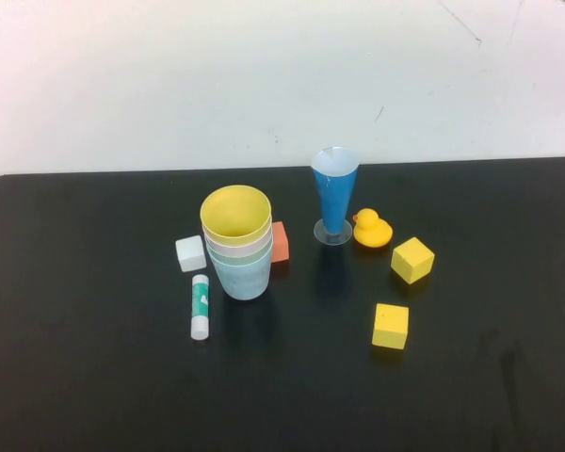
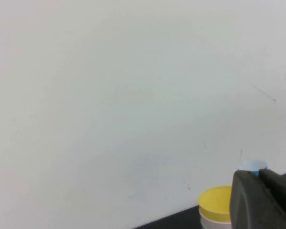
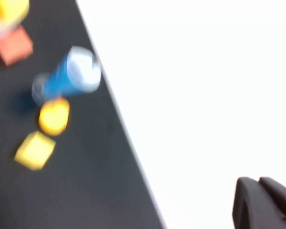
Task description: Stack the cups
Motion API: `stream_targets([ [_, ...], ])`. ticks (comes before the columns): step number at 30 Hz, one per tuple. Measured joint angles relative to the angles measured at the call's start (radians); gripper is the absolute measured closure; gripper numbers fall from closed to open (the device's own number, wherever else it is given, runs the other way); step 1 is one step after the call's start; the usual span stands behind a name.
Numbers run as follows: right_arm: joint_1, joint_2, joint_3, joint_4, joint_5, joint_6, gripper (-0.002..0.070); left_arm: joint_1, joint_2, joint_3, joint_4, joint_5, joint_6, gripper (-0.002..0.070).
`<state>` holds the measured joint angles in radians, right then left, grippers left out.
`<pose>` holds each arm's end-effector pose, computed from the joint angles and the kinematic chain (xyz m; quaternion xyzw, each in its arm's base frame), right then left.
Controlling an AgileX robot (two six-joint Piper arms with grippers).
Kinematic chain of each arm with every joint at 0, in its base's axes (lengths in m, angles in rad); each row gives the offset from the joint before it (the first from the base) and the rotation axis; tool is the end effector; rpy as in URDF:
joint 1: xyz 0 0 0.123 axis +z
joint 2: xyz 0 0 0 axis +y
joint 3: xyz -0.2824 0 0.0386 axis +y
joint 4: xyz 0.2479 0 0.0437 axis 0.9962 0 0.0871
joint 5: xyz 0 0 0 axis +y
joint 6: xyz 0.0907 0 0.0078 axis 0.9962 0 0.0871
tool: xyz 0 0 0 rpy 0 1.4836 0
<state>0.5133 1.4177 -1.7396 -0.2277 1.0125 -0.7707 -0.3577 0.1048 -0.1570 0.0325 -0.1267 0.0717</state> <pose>0.2616 0.1275 0.4779 -0.5335 0.6994 -0.1717 0.4437 0.0526 -0.0201 0.2713 0.1405 0.5906 -0.1018 0.7881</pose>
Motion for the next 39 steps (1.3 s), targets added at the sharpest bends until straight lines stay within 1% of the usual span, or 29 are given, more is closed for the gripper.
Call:
stream_targets([
  [3,-0.002,-0.084,0.123,-0.029,-0.004,0.081,0.0674,0.0,0.0,0.0,-0.002,0.007,-0.053,0.0674],
  [6,-0.002,-0.198,0.279,-0.031,-0.057,0.178,0.0674,0.0,0.0,0.0,-0.002,0.003,-0.088,0.0674],
  [10,-0.002,-0.374,0.501,-0.037,-0.147,0.296,0.0674,0.0,-0.008,0.0,-0.002,-0.01,-0.105,0.0674],
  [14,-0.002,-0.545,0.7,-0.04,-0.207,0.371,0.0674,0.0,-0.046,0.0,-0.002,-0.014,-0.107,0.0674],
  [21,-0.002,-0.802,1.034,-0.04,-0.257,0.459,0.0674,0.0,-0.087,0.0,-0.002,0.092,-0.119,0.0675],
  [25,-0.002,-0.928,1.178,-0.028,-0.265,0.475,0.0674,0.0,-0.087,0.0,-0.002,0.177,-0.21,0.0674],
  [28,-0.002,-1.012,1.262,-0.026,-0.271,0.484,0.0675,0.0,-0.087,0.0,-0.002,0.235,-0.269,0.0675],
  [32,-0.002,-1.093,1.336,-0.024,-0.271,0.486,0.0675,0.0,-0.087,0.0,-0.002,0.28,-0.286,0.0674],
  [39,-0.002,-1.112,1.351,-0.016,-0.285,0.488,0.0676,0.0,-0.087,0.0,-0.007,0.288,-0.288,0.0675],
])
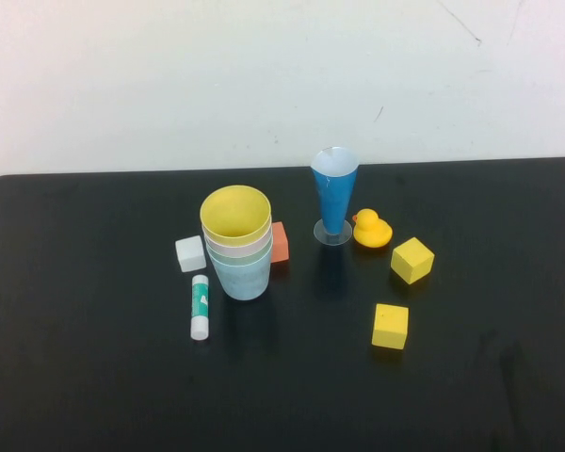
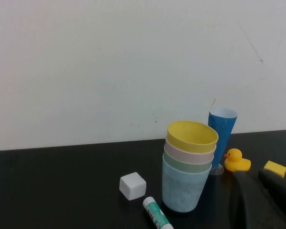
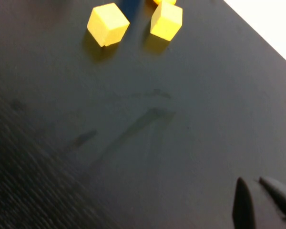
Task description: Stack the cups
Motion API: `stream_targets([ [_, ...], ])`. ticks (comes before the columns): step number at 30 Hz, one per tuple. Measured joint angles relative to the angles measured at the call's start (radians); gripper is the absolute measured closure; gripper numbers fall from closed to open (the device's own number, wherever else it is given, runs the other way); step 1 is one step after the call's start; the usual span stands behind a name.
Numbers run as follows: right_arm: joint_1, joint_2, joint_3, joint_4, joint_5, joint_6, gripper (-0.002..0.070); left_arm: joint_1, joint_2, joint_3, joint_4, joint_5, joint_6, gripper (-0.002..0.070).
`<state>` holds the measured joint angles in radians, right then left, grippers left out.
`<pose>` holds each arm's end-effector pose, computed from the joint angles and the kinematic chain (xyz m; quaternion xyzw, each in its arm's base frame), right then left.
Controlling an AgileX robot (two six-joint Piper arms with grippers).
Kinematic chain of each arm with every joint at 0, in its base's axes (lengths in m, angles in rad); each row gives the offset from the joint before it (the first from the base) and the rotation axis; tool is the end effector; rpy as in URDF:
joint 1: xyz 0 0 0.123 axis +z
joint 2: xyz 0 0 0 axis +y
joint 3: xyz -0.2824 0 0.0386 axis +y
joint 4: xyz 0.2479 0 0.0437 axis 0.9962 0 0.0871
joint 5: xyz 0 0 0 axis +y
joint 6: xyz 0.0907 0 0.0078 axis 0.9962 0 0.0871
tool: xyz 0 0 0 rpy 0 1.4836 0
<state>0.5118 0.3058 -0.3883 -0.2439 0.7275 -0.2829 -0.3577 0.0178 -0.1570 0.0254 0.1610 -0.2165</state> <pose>0.0618 0.0179 0.2623 -0.3729 0.7848 -0.0591 0.4915 0.0457 -0.0167 0.2501 0.0553 0.6814 -0.1965 0.7029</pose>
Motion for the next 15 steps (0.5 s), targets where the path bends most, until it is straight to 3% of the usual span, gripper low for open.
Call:
stream_targets([
  [15,0.0,0.0,0.0,0.0,0.0,0.0,0.0676,0.028,-0.01,0.009,-0.008,0.021,0.0,0.0674],
])
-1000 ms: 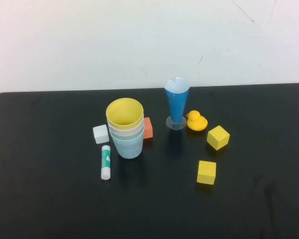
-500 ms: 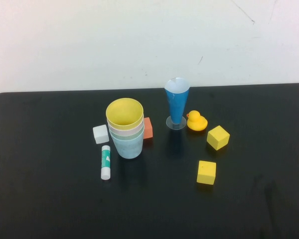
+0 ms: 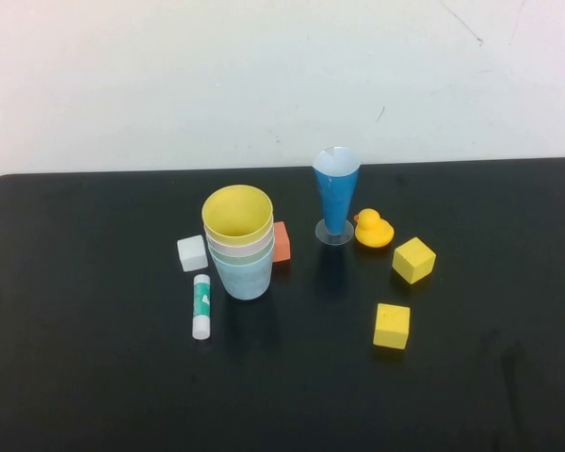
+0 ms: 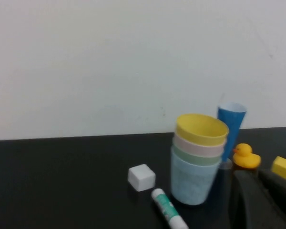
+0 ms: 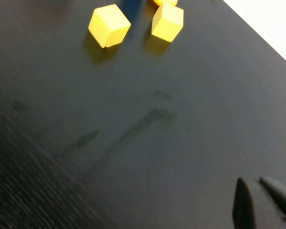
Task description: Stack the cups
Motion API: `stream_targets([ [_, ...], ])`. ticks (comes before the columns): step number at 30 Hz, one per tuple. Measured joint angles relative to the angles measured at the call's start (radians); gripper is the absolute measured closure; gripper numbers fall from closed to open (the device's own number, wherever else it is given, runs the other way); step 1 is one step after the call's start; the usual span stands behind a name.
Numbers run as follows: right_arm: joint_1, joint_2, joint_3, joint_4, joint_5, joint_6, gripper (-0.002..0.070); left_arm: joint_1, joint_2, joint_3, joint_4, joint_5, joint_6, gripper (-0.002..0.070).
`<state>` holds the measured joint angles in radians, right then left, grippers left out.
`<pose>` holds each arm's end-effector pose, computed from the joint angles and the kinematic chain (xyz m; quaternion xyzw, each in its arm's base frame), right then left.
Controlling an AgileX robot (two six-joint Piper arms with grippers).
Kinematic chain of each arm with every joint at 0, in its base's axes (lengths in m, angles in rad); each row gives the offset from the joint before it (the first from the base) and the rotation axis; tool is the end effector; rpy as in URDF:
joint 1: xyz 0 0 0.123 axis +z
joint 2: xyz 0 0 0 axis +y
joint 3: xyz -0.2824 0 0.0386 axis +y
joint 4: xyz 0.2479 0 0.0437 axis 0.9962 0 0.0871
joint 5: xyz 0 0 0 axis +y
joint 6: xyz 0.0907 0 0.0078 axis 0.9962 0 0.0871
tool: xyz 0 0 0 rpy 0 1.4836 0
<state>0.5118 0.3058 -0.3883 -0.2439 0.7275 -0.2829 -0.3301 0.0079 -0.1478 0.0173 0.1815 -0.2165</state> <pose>0.0618 0.0179 0.2623 -0.3729 0.7848 -0.0591 0.4915 0.0457 -0.0154 0.2457 0.0440 0.6894 -0.1882 0.6981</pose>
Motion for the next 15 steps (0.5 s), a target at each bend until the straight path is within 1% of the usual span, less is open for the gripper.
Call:
stream_targets([
  [1,0.0,0.0,0.0,0.0,0.0,0.0,0.0676,0.018,-0.008,0.007,-0.003,0.002,0.0,0.0674],
  [6,0.0,0.0,0.0,0.002,0.0,0.0,0.0676,0.156,-0.02,0.059,-0.009,0.001,-0.002,0.0675],
  [8,0.0,0.0,0.0,0.002,0.0,0.0,0.0676,0.193,-0.02,0.089,-0.008,-0.008,-0.004,0.0674],
  [12,0.0,0.0,0.0,0.002,0.0,0.0,0.0676,0.233,-0.022,0.167,-0.028,-0.052,-0.004,0.0675],
  [15,0.0,0.0,0.0,0.002,0.0,0.0,0.0676,0.247,-0.022,0.168,-0.055,0.03,-0.004,0.0675],
])
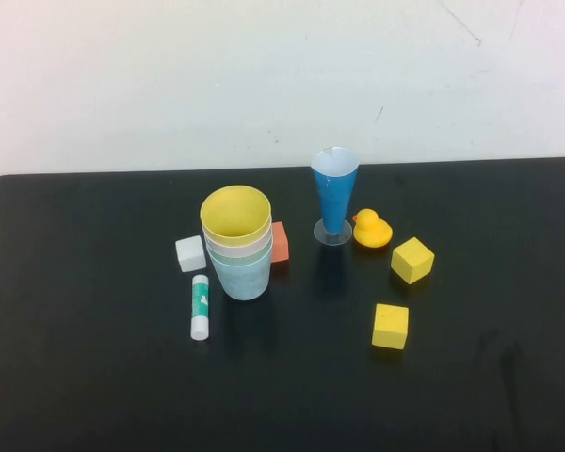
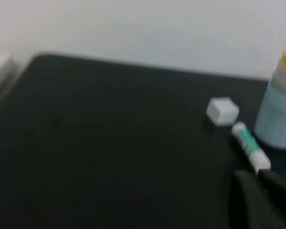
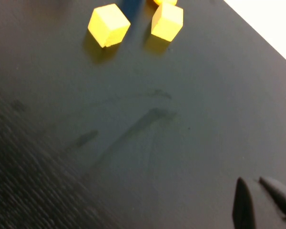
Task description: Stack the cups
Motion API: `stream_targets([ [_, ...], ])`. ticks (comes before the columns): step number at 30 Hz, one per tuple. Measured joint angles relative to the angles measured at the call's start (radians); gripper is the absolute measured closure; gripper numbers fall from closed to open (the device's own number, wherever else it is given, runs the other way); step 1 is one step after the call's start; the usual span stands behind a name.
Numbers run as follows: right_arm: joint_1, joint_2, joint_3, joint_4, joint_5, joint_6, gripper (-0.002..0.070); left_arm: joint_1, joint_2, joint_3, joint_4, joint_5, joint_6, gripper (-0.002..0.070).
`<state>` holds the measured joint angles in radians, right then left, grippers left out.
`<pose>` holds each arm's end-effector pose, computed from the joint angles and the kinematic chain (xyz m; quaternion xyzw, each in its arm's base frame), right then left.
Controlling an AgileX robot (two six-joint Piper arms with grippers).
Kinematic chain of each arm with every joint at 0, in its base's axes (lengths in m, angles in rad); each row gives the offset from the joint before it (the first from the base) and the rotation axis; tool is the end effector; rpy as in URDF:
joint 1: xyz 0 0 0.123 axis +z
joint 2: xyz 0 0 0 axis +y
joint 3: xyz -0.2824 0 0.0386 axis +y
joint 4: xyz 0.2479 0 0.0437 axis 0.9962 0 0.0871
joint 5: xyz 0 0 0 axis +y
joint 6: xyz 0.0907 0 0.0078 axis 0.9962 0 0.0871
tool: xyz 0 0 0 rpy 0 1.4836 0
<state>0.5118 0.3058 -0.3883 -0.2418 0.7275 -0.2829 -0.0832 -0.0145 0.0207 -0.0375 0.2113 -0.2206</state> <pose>0.0617 0.0180 0.2623 -0.3727 0.7850 -0.0581 0.4914 0.0552 -0.0053 0.1877 -0.0627 0.7490 -0.1147 0.6496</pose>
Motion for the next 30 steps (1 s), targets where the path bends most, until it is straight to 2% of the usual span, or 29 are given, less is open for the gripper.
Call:
stream_targets([
  [3,0.0,0.0,0.0,0.0,0.0,0.0,0.0676,0.0,0.0,-0.002,-0.029,0.093,0.002,0.0675],
  [16,0.0,0.0,0.0,0.005,0.0,0.0,0.0678,0.0,0.0,-0.002,-0.033,0.094,0.105,0.0675],
  [30,0.0,0.0,0.0,0.005,0.0,0.0,0.0678,0.0,0.0,-0.002,-0.038,0.097,0.107,0.0675],
])
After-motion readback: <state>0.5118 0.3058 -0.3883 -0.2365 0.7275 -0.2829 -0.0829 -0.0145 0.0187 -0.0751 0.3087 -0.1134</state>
